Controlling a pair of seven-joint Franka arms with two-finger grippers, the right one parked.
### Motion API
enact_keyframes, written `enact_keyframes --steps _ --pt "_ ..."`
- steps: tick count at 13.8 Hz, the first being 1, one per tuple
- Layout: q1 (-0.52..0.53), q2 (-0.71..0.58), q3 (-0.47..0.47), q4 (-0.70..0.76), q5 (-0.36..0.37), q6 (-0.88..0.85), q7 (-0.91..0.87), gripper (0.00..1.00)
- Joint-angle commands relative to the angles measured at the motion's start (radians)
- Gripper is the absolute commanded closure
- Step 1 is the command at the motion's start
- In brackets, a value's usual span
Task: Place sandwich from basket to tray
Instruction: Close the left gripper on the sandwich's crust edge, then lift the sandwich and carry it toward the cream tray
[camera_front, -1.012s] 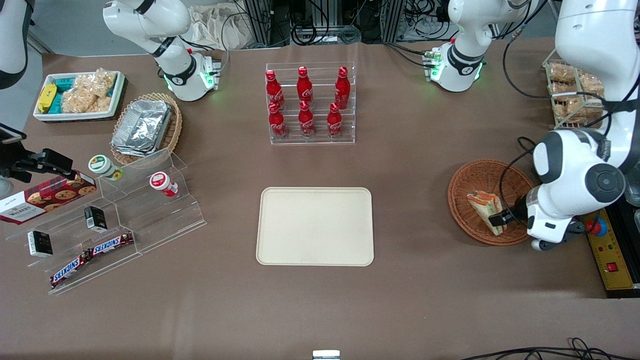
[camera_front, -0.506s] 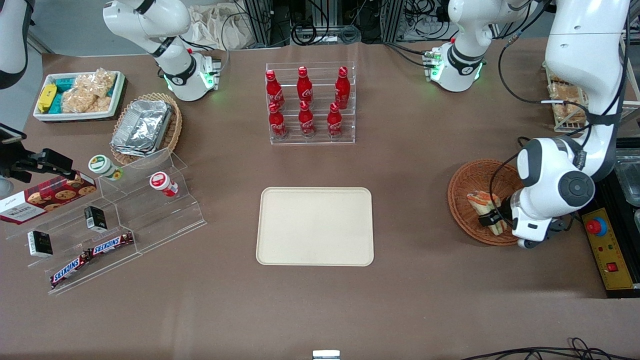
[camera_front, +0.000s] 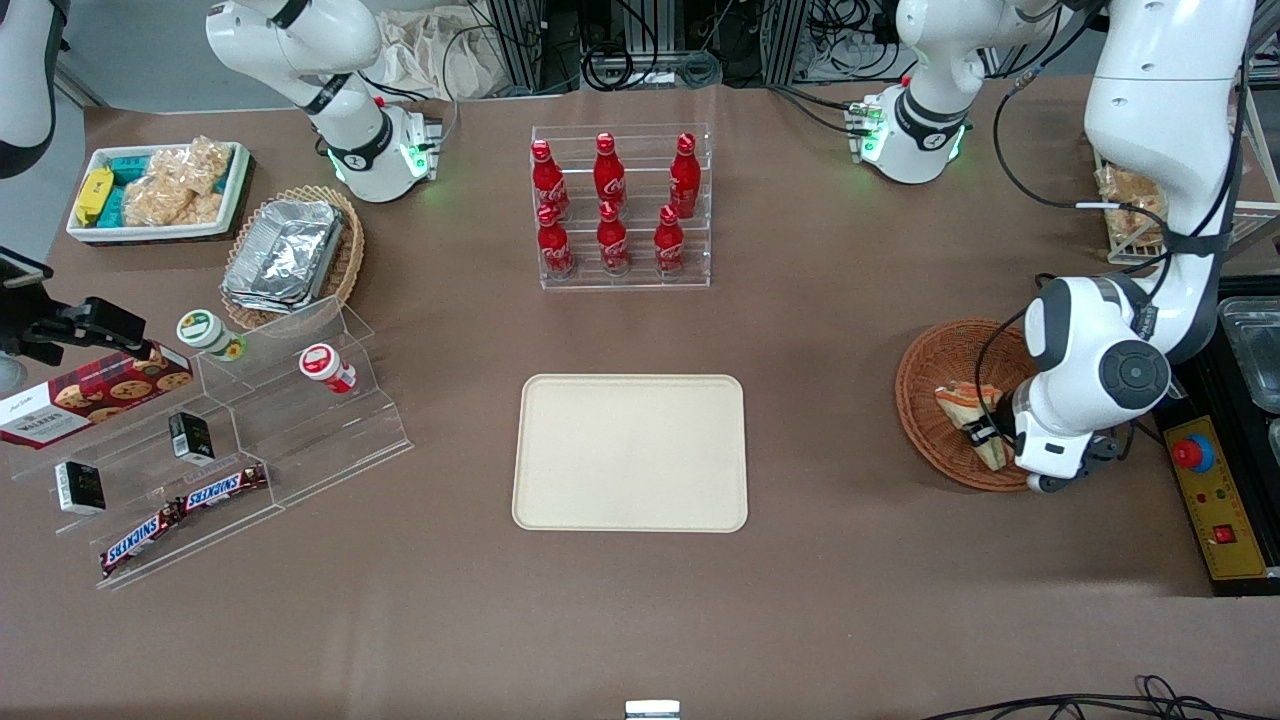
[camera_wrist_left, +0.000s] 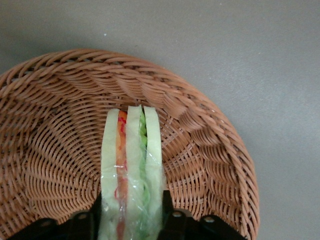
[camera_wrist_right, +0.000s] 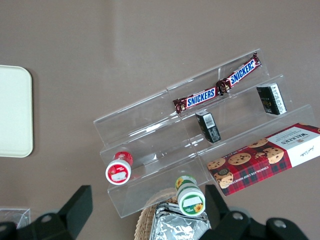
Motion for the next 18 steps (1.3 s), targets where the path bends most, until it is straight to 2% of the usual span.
enact_keyframes --steps 1,4,7,9,11,14,18 --pt "-0.009 -0.036 -0.008 0.038 0.021 -0.095 -0.016 1.0" --pt "-0.021 -0.082 -0.021 0.193 0.016 -0.368 -0.004 1.0" --pt "-0.015 -0.099 -0.056 0.421 -0.003 -0.643 0.016 1.0" --pt "-0.018 -0.098 -0.068 0.573 -0.064 -0.75 0.077 1.0" --pt "-0.021 -0.091 -0.108 0.624 -0.106 -0.758 0.126 1.0" --pt "-0.044 -0.053 -0.244 0.617 -0.09 -0.743 0.223 1.0" --pt "-0.228 0.066 -0.258 0.601 -0.057 -0.561 0.215 1.0"
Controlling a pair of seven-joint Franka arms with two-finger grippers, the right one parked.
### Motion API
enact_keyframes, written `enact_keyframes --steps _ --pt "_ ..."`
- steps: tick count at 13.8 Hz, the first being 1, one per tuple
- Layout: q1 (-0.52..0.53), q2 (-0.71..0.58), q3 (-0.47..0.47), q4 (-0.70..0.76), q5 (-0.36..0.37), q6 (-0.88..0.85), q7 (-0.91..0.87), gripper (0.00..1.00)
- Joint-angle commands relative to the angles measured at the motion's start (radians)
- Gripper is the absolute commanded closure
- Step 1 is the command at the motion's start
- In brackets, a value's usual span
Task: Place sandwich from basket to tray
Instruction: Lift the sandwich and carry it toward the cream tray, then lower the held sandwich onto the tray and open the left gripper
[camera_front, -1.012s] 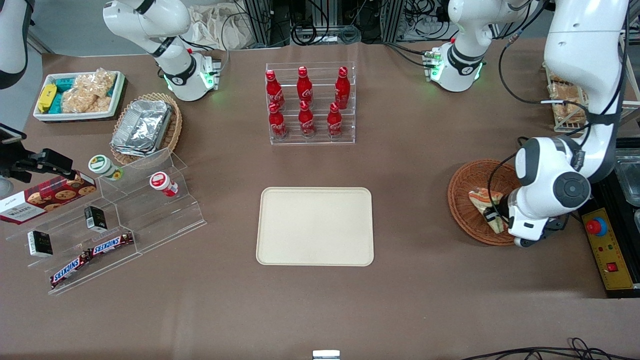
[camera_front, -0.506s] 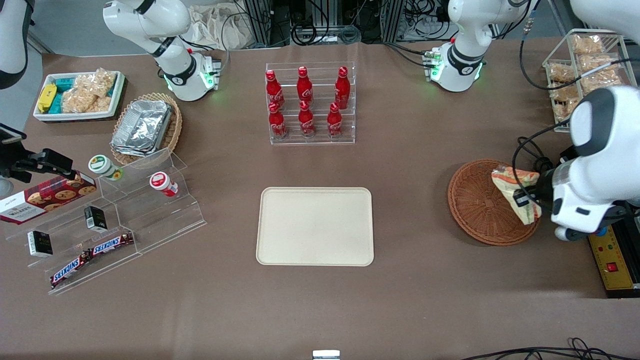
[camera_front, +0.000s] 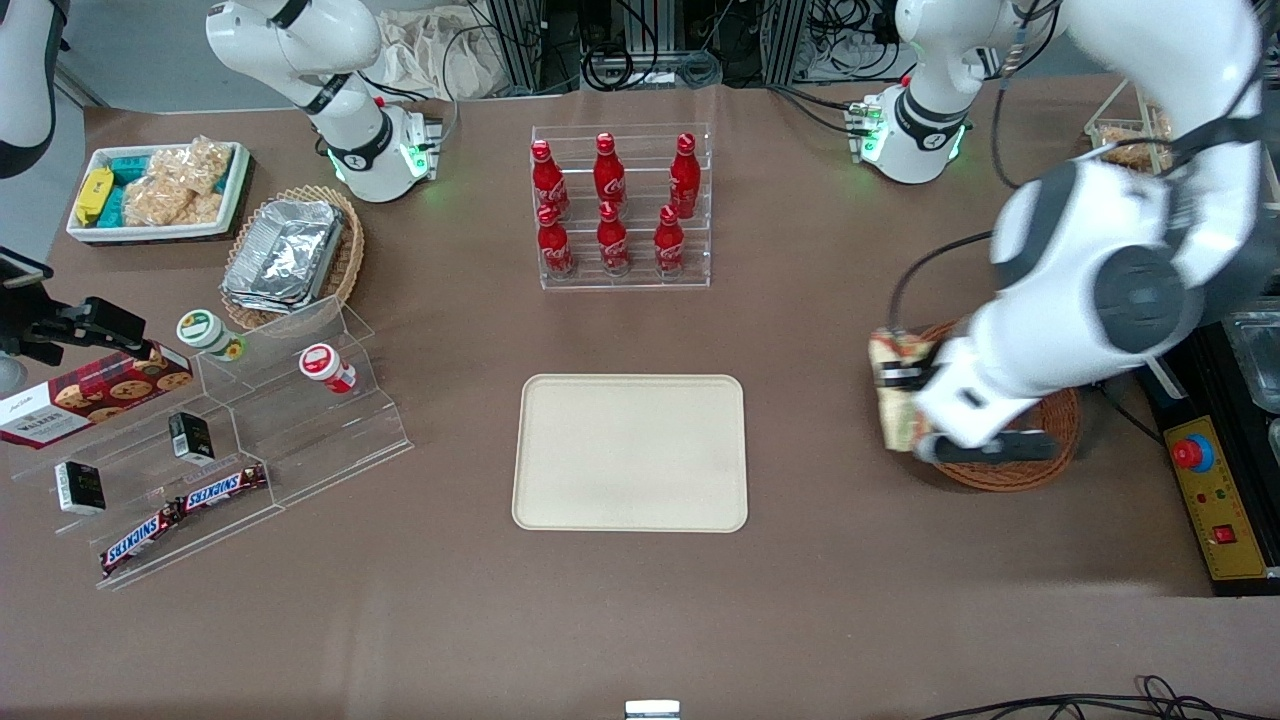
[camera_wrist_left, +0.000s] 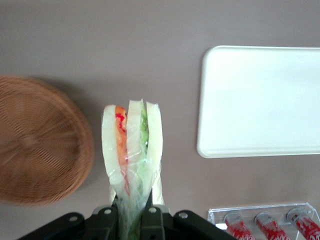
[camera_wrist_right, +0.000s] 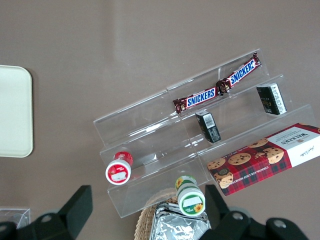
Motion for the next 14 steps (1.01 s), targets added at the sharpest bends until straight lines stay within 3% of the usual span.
enact_keyframes --steps 1,5,13,14 --pt "-0.101 0.103 0.003 0.019 0.056 0.099 0.015 1.0" --pt "-0.168 0.223 0.003 0.017 0.092 0.364 -0.081 1.0" --pt "-0.228 0.379 0.018 0.003 0.092 0.541 -0.091 1.0" --pt "-0.235 0.379 0.021 0.002 0.094 0.542 -0.111 0.95"
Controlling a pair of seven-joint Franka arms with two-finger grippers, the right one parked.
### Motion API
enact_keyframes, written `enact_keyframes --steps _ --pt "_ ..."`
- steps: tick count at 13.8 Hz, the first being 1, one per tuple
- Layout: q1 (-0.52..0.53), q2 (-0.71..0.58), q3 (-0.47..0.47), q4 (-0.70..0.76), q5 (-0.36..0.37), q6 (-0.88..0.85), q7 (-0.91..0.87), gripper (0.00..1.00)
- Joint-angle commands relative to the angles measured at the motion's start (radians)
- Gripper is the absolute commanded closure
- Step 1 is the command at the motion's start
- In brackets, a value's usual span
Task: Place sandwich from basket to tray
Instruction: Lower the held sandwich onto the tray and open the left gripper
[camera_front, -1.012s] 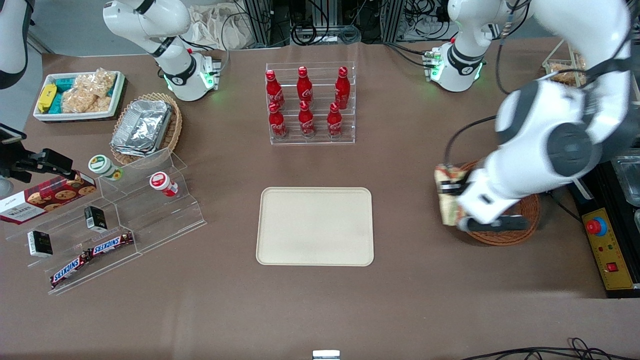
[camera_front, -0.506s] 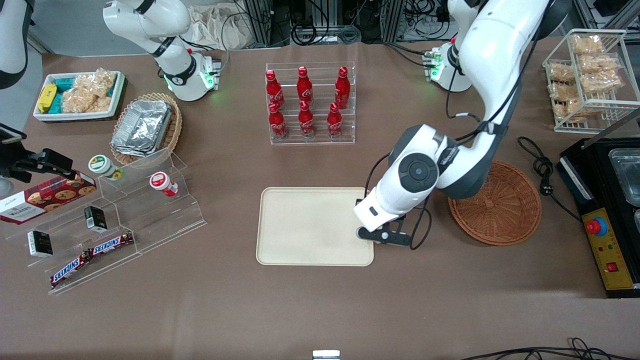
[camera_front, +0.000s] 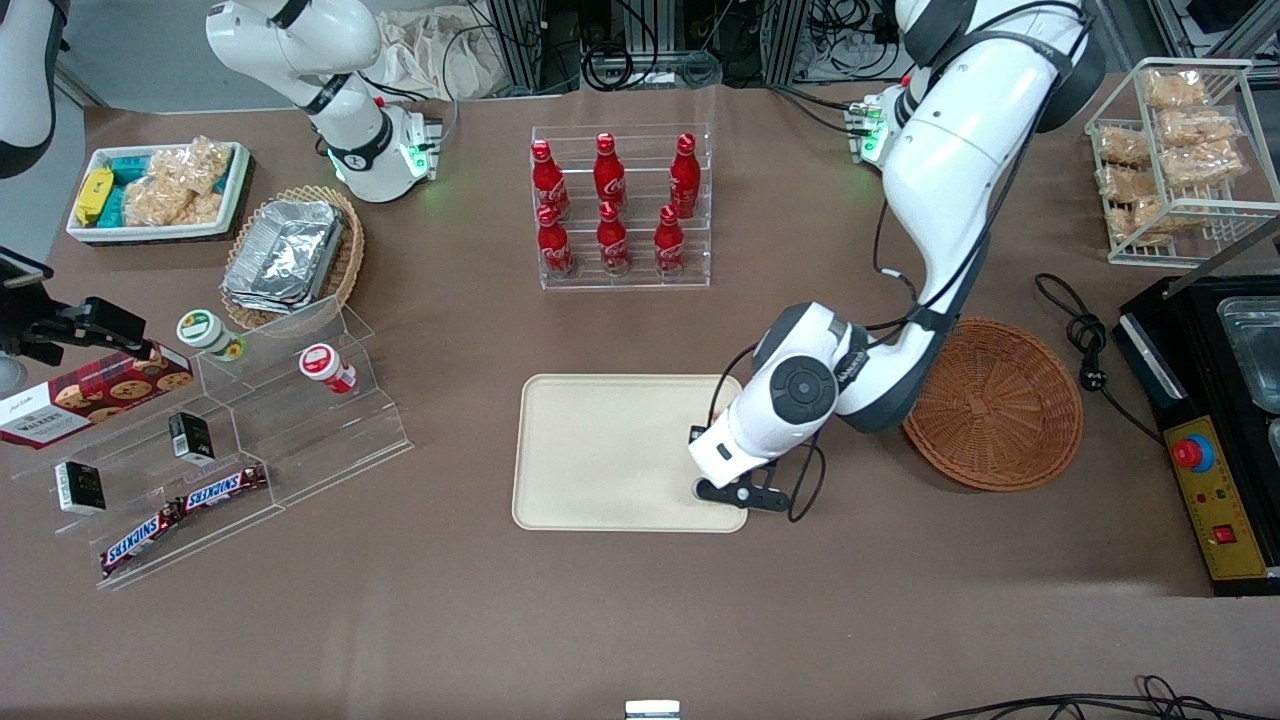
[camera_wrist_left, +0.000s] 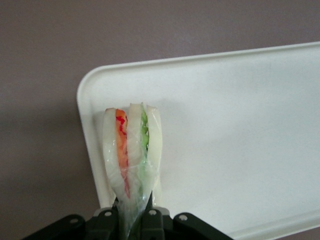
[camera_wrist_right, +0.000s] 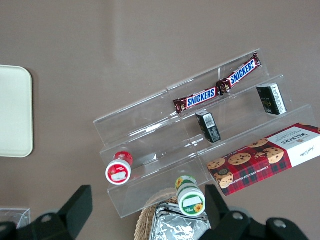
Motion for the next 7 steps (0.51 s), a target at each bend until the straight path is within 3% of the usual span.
enact_keyframes --steps 1,2,3,7 --pt "-0.036 0.0 0.021 0.01 0.016 0.004 -0.071 0.75" --pt "-0.036 0.0 0.021 0.01 0.016 0.002 -0.102 0.27" --pt "-0.036 -0.001 0.021 0.01 0.018 0.001 -0.119 0.01" --pt "-0.027 -0.027 0.021 0.019 0.015 -0.033 -0.123 0.01"
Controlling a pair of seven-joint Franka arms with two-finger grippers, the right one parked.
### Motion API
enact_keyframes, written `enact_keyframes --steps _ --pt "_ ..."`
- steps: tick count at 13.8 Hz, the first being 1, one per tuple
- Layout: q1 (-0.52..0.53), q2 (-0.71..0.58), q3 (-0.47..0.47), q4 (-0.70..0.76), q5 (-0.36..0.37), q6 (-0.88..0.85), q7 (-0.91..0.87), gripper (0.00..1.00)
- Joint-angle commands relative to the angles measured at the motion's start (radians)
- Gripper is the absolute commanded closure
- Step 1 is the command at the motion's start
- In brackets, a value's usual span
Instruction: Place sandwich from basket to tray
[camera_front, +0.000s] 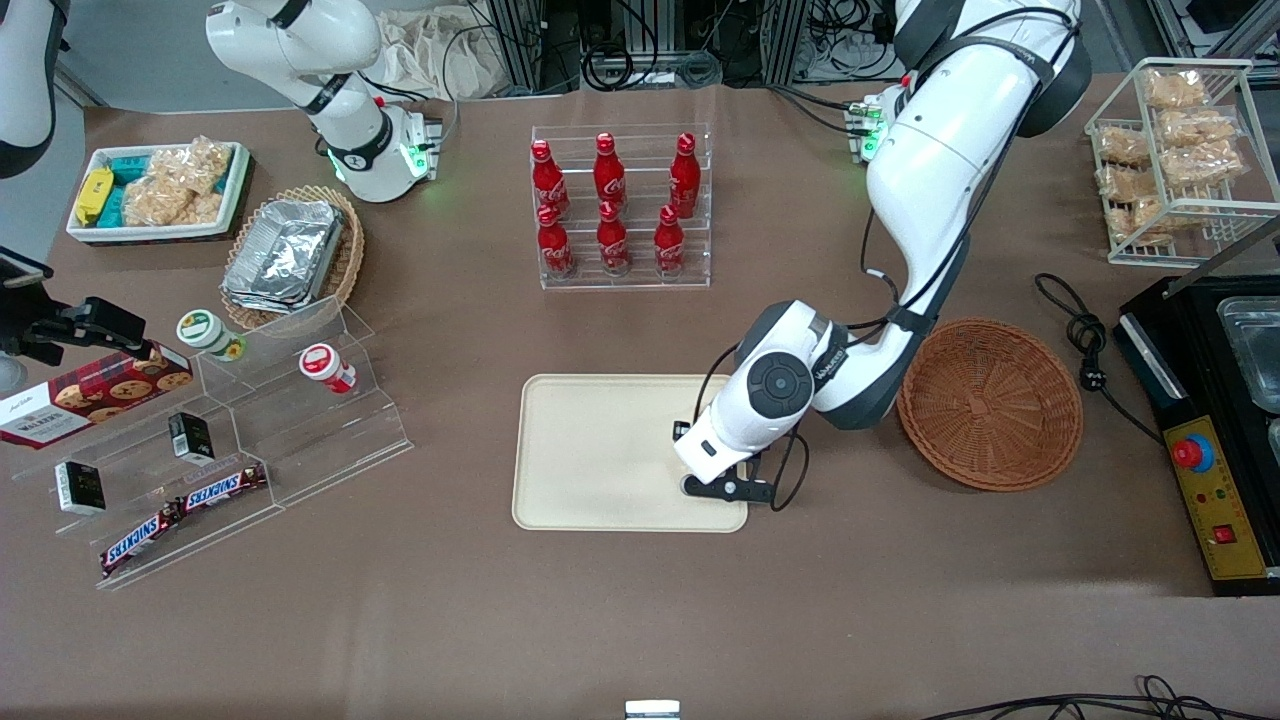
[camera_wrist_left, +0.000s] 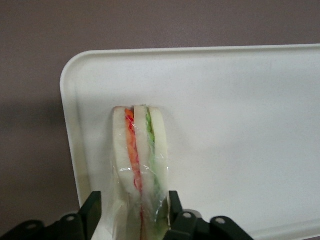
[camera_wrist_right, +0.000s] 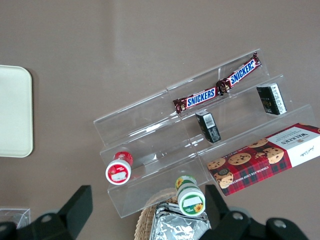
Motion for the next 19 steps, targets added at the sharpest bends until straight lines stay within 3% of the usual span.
enact_keyframes --steps 1,3,7,9,13,16,19 --pt "-0.001 -0.058 0.012 0.01 0.008 -0.074 -0.034 0.01" --pt "0.014 -0.129 0.016 0.032 0.0 -0.16 -0.052 0.01" --pt "0.141 -0.305 0.013 0.039 -0.006 -0.299 -0.059 0.01" --pt "0.225 -0.391 0.013 0.038 0.0 -0.419 0.031 0.01" --pt "0.38 -0.519 0.015 0.033 0.008 -0.609 0.386 0.01" --pt "0.477 -0.556 0.015 0.038 0.008 -0.665 0.412 0.01" --pt "0.499 -0.586 0.019 0.038 0.011 -0.669 0.42 0.01"
